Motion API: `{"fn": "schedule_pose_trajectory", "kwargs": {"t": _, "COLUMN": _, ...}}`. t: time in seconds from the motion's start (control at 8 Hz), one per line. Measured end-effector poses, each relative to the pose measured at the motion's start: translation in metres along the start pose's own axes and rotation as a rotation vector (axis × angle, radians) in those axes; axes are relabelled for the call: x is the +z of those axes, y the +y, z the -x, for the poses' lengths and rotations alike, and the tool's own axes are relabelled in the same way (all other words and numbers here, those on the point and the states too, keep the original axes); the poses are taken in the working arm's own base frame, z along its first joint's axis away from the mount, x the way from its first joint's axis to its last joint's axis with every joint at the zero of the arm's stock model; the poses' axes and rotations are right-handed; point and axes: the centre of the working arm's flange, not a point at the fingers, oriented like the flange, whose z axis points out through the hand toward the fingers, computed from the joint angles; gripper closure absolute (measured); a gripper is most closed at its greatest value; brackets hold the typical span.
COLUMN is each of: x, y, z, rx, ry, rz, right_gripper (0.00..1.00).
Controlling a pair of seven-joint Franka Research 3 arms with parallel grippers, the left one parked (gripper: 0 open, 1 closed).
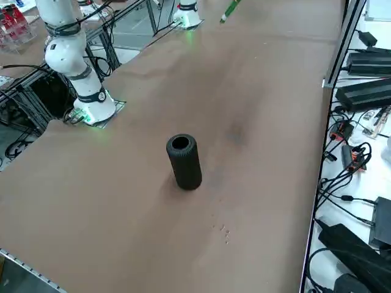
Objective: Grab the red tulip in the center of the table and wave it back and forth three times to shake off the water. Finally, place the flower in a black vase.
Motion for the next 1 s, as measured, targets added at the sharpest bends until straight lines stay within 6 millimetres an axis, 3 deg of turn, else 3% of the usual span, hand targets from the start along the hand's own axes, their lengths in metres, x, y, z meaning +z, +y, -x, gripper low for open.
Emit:
{"fn": "schedule_pose_trajectory", "kwargs": {"t": 0.12, "x": 0.005, "y": -0.002, "z": 0.006, "rx": 0.017, "ry": -0.017, "rz": 0.022, "right_gripper": 0.86}}
{"fn": "schedule_pose_trajectory", "kwargs": {"t": 0.25, "x": 0.007, "y": 0.013, "z": -0.004, "rx": 0.034, "ry": -0.021, "rz": 0.049, "right_gripper": 0.86}}
{"fn": "schedule_pose_trajectory", "kwargs": {"t": 0.38, "x": 0.004, "y": 0.045, "z": -0.028, "rx": 0.034, "ry": -0.012, "rz": 0.071, "right_gripper": 0.86}}
{"fn": "schedule_pose_trajectory", "kwargs": {"t": 0.5, "x": -0.002, "y": 0.092, "z": -0.059, "rx": 0.002, "ry": -0.001, "rz": 0.092, "right_gripper": 0.86}}
{"fn": "schedule_pose_trajectory", "kwargs": {"t": 0.75, "x": -0.013, "y": 0.220, "z": -0.122, "rx": -0.077, "ry": 0.011, "rz": 0.133, "right_gripper": 0.86}}
{"fn": "schedule_pose_trajectory", "kwargs": {"t": 0.88, "x": -0.014, "y": 0.273, "z": -0.142, "rx": -0.088, "ry": 0.016, "rz": 0.135, "right_gripper": 0.86}}
{"fn": "schedule_pose_trajectory", "kwargs": {"t": 1.0, "x": -0.014, "y": 0.311, "z": -0.154, "rx": -0.088, "ry": 0.024, "rz": 0.131, "right_gripper": 0.86}}
